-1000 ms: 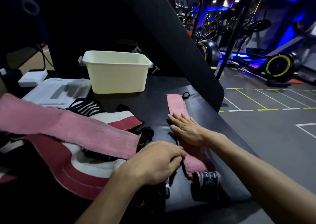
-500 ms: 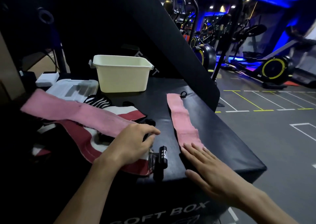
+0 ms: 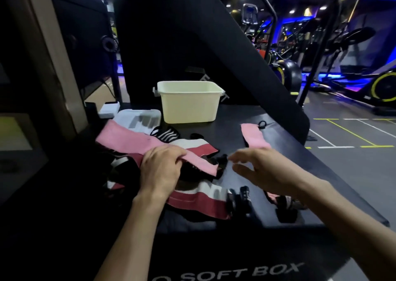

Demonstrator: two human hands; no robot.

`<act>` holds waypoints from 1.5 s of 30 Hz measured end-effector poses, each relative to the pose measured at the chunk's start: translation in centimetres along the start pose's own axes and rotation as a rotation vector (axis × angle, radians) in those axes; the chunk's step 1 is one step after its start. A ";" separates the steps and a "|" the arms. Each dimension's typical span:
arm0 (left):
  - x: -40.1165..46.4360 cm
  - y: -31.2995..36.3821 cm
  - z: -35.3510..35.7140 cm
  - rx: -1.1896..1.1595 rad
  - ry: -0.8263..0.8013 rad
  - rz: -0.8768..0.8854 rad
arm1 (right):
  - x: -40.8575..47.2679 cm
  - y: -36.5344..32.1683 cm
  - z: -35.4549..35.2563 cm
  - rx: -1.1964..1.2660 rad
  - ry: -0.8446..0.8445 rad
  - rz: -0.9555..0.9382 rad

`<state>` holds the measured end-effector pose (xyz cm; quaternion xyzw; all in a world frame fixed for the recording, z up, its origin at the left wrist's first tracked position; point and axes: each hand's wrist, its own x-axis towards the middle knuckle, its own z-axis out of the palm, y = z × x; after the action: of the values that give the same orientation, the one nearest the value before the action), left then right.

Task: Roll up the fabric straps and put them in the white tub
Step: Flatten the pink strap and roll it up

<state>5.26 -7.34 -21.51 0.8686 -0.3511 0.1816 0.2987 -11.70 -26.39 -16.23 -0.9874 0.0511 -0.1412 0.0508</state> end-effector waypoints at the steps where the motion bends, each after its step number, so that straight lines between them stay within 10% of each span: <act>1: 0.1 0.0 -0.1 -0.038 0.040 -0.003 | 0.8 -0.4 0.5 0.030 0.012 -0.018; 10: 0.8 1.6 -1.8 -0.465 0.234 -0.025 | 3.2 -1.9 2.8 0.383 0.046 -0.121; 16: 1.3 2.1 -2.3 -0.747 0.127 0.047 | 3.8 -2.7 2.6 0.670 0.444 -0.088; 23: 1.5 -0.1 -2.2 -0.449 -0.043 0.090 | 3.9 -0.9 -2.6 1.213 0.571 0.216; 45: 1.2 3.3 0.6 -0.482 -0.388 0.170 | 2.4 6.6 -3.6 1.483 0.577 0.768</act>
<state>3.81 -10.27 -20.04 0.7587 -0.5058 -0.0514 0.4072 -11.02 -33.53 -12.95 -0.5405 0.2851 -0.3550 0.7075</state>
